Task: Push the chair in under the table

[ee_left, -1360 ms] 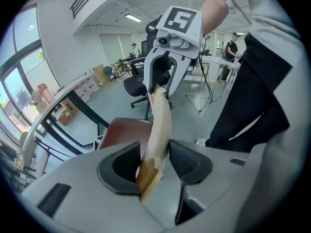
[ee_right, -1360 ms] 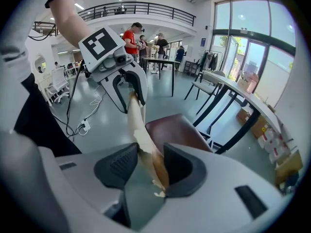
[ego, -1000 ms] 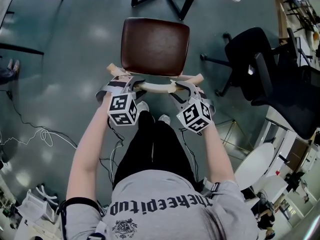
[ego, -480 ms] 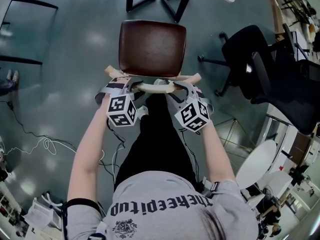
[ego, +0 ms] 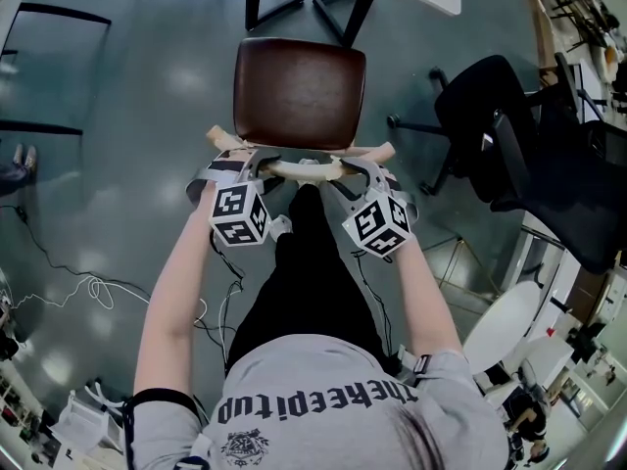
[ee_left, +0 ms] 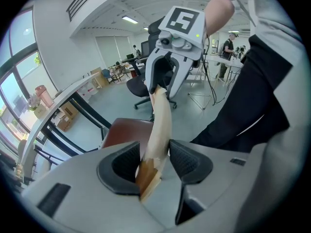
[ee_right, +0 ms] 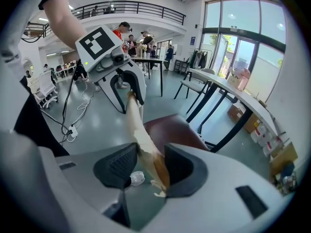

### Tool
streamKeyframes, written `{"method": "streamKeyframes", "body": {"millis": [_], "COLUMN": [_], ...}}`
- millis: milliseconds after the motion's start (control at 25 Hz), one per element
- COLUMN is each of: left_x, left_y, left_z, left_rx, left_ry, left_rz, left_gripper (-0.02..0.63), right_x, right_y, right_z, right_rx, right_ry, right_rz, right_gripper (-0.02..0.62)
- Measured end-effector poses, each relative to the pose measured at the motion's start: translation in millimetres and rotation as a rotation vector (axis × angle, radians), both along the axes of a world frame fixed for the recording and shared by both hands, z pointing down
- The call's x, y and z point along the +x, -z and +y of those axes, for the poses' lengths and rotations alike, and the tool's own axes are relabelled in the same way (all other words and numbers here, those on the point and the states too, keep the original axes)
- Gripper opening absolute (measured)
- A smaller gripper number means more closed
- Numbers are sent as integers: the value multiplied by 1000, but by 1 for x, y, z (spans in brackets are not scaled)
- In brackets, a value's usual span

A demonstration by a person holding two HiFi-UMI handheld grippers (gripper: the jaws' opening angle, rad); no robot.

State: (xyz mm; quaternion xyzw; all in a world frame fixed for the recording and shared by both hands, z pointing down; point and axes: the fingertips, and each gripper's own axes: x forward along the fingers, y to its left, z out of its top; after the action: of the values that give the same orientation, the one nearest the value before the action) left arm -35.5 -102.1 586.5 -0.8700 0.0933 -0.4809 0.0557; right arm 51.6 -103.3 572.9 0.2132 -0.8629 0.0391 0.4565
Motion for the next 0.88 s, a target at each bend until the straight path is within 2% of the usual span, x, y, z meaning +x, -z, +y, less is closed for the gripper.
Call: {"method": "streamKeyframes", "body": {"millis": [280, 880], "left_x": [3, 5], "left_y": [0, 2], "left_z": [-17, -90], "left_rx": [3, -7], "left_ry": [-5, 9], "left_rz": [4, -7], "left_gripper": [198, 202], "right_x": [3, 5], "right_y": [0, 2], "right_z": [-18, -88], "right_rx": [-4, 0], "right_ry": [7, 10], "right_rz": [3, -16], "right_gripper": [181, 179]}}
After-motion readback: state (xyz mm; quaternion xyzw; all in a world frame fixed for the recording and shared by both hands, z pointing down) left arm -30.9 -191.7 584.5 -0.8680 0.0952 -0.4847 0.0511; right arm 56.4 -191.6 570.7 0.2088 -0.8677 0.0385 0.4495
